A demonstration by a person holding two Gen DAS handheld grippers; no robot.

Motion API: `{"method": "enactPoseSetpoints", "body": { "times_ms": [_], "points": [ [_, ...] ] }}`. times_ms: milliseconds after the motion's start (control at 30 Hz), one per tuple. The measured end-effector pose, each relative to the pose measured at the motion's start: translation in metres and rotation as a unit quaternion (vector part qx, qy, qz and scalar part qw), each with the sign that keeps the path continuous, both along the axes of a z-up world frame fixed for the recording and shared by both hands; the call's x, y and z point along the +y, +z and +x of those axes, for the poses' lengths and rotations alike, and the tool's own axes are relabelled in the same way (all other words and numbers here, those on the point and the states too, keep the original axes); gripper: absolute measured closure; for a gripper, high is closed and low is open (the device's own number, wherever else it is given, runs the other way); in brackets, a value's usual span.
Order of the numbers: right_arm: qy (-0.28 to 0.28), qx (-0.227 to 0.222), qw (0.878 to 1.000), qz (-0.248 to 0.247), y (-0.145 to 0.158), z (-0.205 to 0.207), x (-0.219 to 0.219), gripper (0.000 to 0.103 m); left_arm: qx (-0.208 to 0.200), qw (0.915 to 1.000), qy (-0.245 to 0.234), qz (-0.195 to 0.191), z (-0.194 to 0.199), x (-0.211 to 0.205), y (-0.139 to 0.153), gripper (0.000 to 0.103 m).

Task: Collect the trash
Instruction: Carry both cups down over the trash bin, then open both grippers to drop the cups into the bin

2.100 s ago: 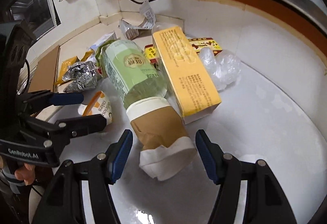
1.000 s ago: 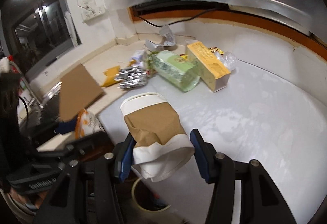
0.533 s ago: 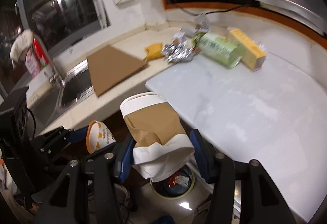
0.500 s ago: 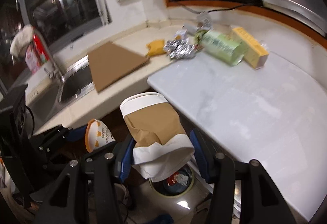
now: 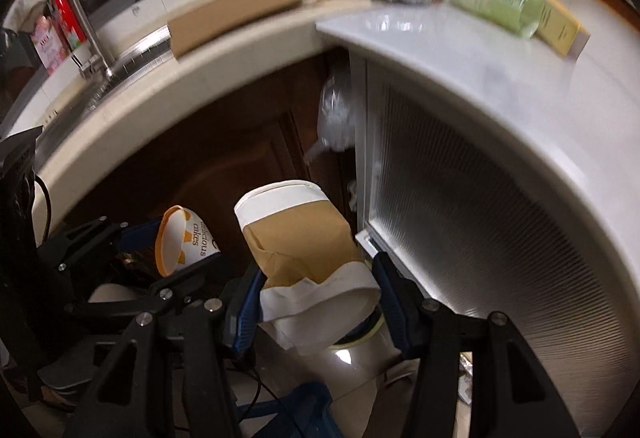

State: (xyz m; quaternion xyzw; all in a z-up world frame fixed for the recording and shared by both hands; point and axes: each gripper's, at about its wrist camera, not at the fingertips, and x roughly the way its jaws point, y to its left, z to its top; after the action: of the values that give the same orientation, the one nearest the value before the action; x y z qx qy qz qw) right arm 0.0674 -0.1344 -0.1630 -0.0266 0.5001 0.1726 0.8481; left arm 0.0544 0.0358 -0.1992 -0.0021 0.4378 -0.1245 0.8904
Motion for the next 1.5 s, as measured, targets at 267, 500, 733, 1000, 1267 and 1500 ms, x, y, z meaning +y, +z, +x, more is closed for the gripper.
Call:
{"method": "enactPoseSetpoints", "body": {
  "times_ms": [267, 500, 733, 1000, 1267, 1500],
  "points": [
    [0.002, 0.052, 0.998, -0.033, -0.066, 0.014, 0.009, 0.050, 0.051, 0.9985, 0.015, -0.015, 0.019, 0.011, -0.059, 0.047],
    [0.001, 0.094, 0.994, -0.050, -0.114, 0.026, 0.012, 0.050, 0.089, 0.9952, 0.033, -0.022, 0.039, 0.022, -0.106, 0.047],
    [-0.022, 0.141, 0.989, -0.043, -0.151, 0.041, 0.004, 0.050, 0.122, 0.9918, 0.035, -0.018, 0.055, 0.025, -0.139, 0.047],
    [-0.031, 0.161, 0.986, -0.044, -0.174, 0.055, 0.004, 0.049, 0.138, 0.9902, 0.017, -0.013, 0.072, 0.013, -0.158, 0.047],
    [-0.038, 0.170, 0.984, -0.026, -0.177, 0.066, -0.005, 0.049, 0.138, 0.9902, 0.012, -0.017, 0.090, 0.008, -0.164, 0.047],
    [-0.053, 0.174, 0.983, 0.004, -0.174, 0.074, -0.018, 0.049, 0.158, 0.9868, 0.012, -0.034, 0.099, 0.006, -0.173, 0.046]
  ]
}}
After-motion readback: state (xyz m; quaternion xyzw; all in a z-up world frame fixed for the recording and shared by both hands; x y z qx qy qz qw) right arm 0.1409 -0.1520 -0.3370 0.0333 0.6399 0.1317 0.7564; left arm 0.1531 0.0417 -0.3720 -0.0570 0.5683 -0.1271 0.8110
